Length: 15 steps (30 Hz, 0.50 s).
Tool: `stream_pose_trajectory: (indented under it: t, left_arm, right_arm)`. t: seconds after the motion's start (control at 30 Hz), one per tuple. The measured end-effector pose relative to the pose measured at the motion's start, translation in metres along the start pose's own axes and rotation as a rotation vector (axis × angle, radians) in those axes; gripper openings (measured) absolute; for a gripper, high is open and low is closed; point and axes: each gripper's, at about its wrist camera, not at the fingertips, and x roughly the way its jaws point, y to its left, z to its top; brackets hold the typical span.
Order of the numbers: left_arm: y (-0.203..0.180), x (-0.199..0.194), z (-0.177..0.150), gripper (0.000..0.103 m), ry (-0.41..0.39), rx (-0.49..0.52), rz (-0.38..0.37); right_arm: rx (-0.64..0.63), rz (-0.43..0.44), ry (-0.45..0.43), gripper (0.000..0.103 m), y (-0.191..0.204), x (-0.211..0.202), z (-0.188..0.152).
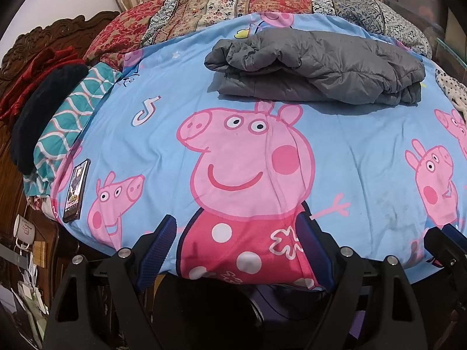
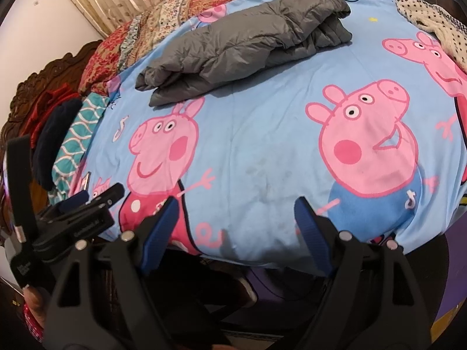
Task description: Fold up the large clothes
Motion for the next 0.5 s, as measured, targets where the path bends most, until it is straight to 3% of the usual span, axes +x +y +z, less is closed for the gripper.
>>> stream_pose_trajectory:
  t: [0.5]
  left_arm:
    - [-0.0019, 0.0058, 0.0007, 0.096, 0.011, 0.012, 0.013]
  right_arm:
    - [0.000, 0.002, 0.005, 0.078, -0.0019, 0.0019, 0.0019]
